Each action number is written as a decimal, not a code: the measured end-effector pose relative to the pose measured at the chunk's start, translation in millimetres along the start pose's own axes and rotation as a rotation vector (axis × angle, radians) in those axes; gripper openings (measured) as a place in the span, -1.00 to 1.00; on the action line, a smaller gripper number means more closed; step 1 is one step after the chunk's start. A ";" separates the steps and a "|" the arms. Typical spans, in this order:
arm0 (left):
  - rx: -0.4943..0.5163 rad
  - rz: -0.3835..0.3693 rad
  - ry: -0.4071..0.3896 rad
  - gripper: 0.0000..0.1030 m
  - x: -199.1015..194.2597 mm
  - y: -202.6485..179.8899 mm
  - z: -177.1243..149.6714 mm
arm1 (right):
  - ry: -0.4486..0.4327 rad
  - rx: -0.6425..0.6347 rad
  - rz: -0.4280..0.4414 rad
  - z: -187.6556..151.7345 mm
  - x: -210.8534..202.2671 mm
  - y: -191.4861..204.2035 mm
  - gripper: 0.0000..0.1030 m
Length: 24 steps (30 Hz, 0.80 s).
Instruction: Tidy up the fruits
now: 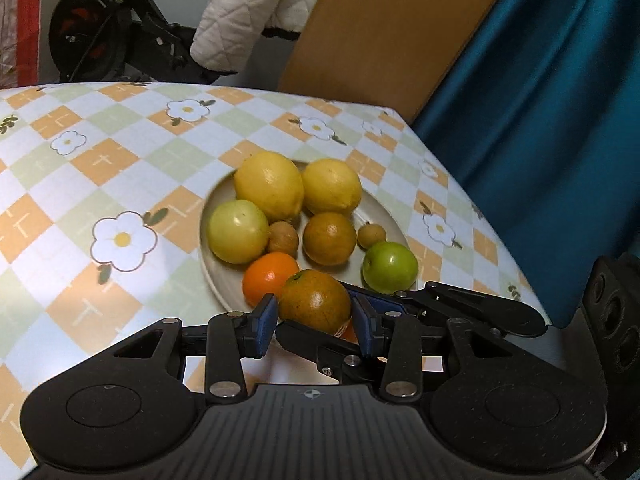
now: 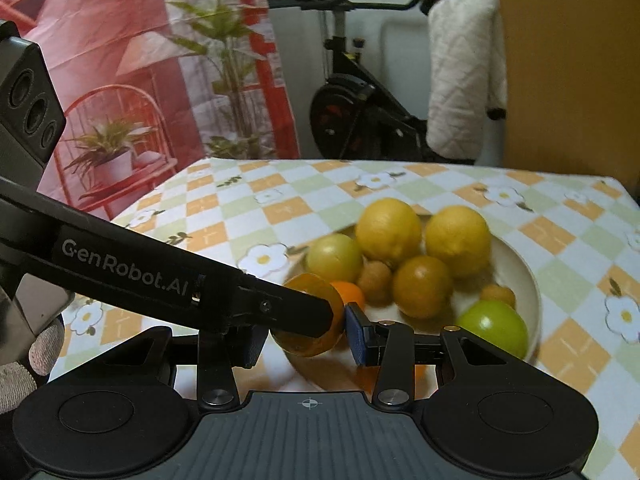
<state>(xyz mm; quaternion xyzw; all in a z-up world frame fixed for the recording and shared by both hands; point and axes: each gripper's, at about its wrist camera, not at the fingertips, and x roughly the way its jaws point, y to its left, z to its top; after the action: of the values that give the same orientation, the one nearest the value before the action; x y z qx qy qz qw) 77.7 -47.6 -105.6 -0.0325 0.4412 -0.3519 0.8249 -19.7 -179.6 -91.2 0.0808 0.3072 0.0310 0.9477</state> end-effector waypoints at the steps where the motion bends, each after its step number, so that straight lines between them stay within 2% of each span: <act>1: 0.003 0.006 0.003 -0.16 2.4 -1.4 -0.9 | 0.004 0.006 -0.003 -1.3 1.0 -1.9 -0.26; 10: -0.009 0.019 -0.004 -0.16 11.2 -2.7 2.3 | 0.005 0.011 -0.024 -3.5 2.8 -4.4 -0.25; 16: -0.021 0.036 -0.030 -0.13 6.1 0.8 2.7 | -0.004 0.011 -0.044 -1.1 0.5 -4.4 -0.13; 19: -0.012 0.069 -0.061 0.00 -3.4 -1.1 2.3 | -0.018 0.006 -0.053 0.2 -3.1 -2.8 -0.01; 21: -0.008 0.093 -0.092 0.26 -12.8 -2.6 1.3 | -0.028 -0.002 -0.055 1.8 -6.8 -1.5 0.08; 22: -0.005 0.112 -0.113 0.31 -18.3 -3.9 0.3 | -0.035 -0.005 -0.058 2.5 -8.9 -0.6 0.14; 24: 0.005 0.162 -0.153 0.50 -29.8 -7.2 -1.8 | -0.054 -0.010 -0.061 4.2 -14.4 0.9 0.42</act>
<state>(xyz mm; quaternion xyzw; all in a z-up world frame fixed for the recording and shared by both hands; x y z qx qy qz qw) 61.6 -34.4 -83.1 -0.0216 0.3774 -0.2818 0.8819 -28.9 -180.9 -79.4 0.0674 0.2838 0.0016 0.9565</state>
